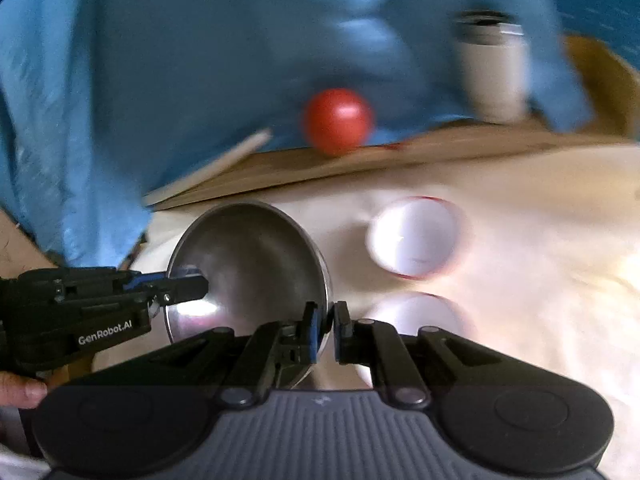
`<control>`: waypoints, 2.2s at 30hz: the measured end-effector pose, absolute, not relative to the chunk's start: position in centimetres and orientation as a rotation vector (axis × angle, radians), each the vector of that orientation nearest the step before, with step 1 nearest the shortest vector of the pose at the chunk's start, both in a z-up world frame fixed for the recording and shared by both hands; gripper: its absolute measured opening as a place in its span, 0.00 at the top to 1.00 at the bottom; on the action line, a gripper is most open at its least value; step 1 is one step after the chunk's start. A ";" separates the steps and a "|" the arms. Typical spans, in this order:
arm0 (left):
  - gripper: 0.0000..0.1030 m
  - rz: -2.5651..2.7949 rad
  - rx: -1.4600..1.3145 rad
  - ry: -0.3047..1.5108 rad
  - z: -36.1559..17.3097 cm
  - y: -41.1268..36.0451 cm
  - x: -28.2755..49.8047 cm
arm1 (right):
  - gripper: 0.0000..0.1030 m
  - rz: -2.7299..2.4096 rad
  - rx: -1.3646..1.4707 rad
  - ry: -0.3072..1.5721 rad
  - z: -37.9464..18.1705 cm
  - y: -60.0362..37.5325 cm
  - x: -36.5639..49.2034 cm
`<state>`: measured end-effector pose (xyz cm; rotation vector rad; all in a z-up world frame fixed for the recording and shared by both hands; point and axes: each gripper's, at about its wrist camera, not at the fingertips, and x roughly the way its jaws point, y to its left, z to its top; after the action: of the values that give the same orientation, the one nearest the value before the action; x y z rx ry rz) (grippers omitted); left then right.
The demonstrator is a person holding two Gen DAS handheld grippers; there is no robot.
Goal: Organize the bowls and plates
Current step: 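Close both grippers on the steel bowl rim and lift it over the plates, then lower the steel bowl onto the stacked plates and open both grippers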
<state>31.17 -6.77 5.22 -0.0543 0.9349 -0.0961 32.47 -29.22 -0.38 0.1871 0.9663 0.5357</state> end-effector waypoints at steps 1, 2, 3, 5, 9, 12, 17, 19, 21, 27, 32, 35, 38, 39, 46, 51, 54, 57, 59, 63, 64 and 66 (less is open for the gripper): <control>0.91 -0.130 -0.044 0.939 5.1 -8.4 31.6 | 0.92 0.513 0.199 0.976 -0.5 -30.9 32.4; 0.90 -0.166 -0.032 0.946 4.9 -10.1 32.2 | 0.92 0.485 0.211 0.988 -0.8 -32.9 32.2; 0.90 -0.196 -0.022 0.955 4.7 -11.7 32.4 | 0.92 0.467 0.216 0.998 -1.0 -34.2 32.1; 0.90 -0.263 -0.004 0.978 4.1 -14.9 33.1 | 0.92 0.420 0.235 1.028 -1.8 -37.6 31.9; 0.88 -0.357 0.004 1.049 2.6 -19.8 34.3 | 0.92 0.365 0.285 1.088 -3.3 -42.3 31.7; 0.88 -0.394 -0.004 1.117 1.2 -22.2 35.2 | 0.92 0.345 0.302 1.120 -4.3 -45.1 31.6; 0.88 -0.413 0.020 1.195 -0.1 -24.4 36.2 | 0.92 0.348 0.330 1.159 -5.5 -46.9 31.9; 0.88 -0.412 0.034 1.219 -0.5 -25.1 36.5 | 0.92 0.354 0.331 1.170 -5.9 -47.1 32.2; 0.87 -0.408 0.044 1.240 -0.9 -25.5 36.8 | 0.92 0.366 0.334 1.185 -6.3 -47.5 32.3; 0.84 -0.369 0.067 1.320 -2.1 -25.8 37.2 | 0.92 0.412 0.333 1.221 -7.2 -47.1 33.0; 0.82 -0.323 0.049 1.362 -2.6 -25.2 37.4 | 0.91 0.455 0.321 1.240 -7.5 -46.3 33.6; 0.78 -0.301 0.017 1.382 -3.0 -24.5 37.4 | 0.90 0.473 0.318 1.248 -7.7 -45.8 33.9; 0.77 -0.295 0.001 1.387 -3.1 -24.1 37.1 | 0.89 0.473 0.322 1.246 -7.8 -45.6 34.1; 0.77 -0.296 -0.004 1.388 -3.1 -24.0 37.1 | 0.89 0.473 0.325 1.245 -7.8 -45.6 34.1; 0.70 -0.308 -0.019 1.376 -3.0 -23.1 36.9 | 0.80 0.445 0.333 1.237 -7.9 -44.8 34.3; 0.66 -0.352 -0.013 1.366 -2.5 -22.5 36.8 | 0.65 0.402 0.329 1.219 -7.5 -44.4 33.9; 0.53 -0.404 0.010 1.343 -1.9 -22.4 36.6 | 0.54 0.373 0.332 1.205 -7.2 -44.3 33.4; 0.39 -0.439 0.046 1.303 -1.0 -22.2 36.2 | 0.41 0.347 0.315 1.186 -6.6 -44.1 32.9; 0.33 -0.458 0.044 1.285 -0.4 -21.8 36.1 | 0.33 0.327 0.303 1.170 -6.1 -44.0 32.6; 0.19 -0.442 0.007 1.249 0.6 -19.7 35.9 | 0.20 0.304 0.293 1.135 -5.1 -43.4 32.0; 0.13 -0.423 -0.005 1.240 0.8 -19.0 36.0 | 0.16 0.300 0.290 1.122 -4.8 -43.1 31.9; 0.09 -0.383 -0.030 1.227 1.1 -17.4 36.1 | 0.15 0.296 0.281 1.105 -4.4 -42.5 31.9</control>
<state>36.12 -17.40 1.10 -0.0296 1.2268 -0.3831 31.88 -42.54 -4.44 0.2811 1.1050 0.2958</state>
